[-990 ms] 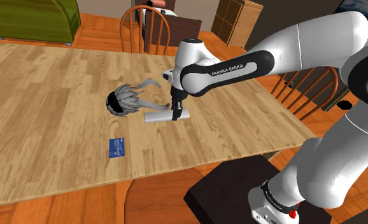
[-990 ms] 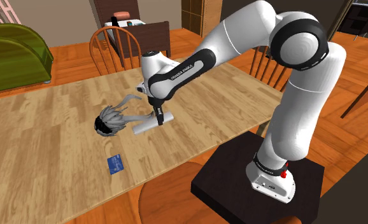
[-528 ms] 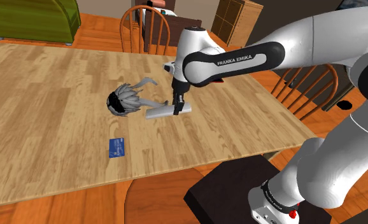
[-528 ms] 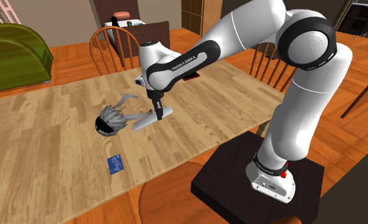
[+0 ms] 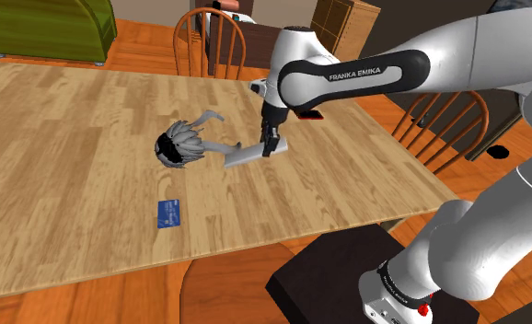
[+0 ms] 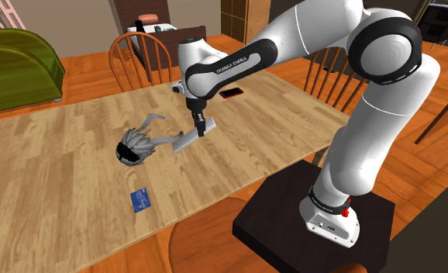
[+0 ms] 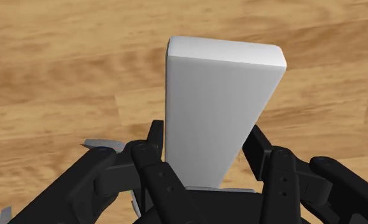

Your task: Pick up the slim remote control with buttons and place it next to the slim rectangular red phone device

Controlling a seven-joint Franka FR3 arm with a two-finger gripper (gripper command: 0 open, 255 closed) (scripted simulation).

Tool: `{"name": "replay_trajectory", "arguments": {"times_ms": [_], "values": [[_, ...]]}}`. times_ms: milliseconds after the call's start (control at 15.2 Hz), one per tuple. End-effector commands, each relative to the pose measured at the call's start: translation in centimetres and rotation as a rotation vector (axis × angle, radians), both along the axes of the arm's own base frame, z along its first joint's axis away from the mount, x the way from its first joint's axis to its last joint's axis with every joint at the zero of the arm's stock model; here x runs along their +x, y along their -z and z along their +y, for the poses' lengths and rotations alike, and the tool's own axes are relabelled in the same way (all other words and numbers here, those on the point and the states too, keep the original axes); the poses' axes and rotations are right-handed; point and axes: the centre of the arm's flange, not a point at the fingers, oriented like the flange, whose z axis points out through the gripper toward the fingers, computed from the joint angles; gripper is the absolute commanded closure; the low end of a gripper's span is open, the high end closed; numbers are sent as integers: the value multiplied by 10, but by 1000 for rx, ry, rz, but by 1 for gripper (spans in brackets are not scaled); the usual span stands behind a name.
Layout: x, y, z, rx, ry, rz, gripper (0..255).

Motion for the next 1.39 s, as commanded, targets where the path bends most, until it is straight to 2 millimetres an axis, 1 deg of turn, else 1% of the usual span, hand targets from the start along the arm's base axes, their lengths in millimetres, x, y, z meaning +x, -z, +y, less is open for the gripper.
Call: {"name": "replay_trajectory", "arguments": {"times_ms": [0,1320], "values": [[-3,0,-29,1,0,-1,255],[-29,-1,-292,1,0,-1,255]]}}
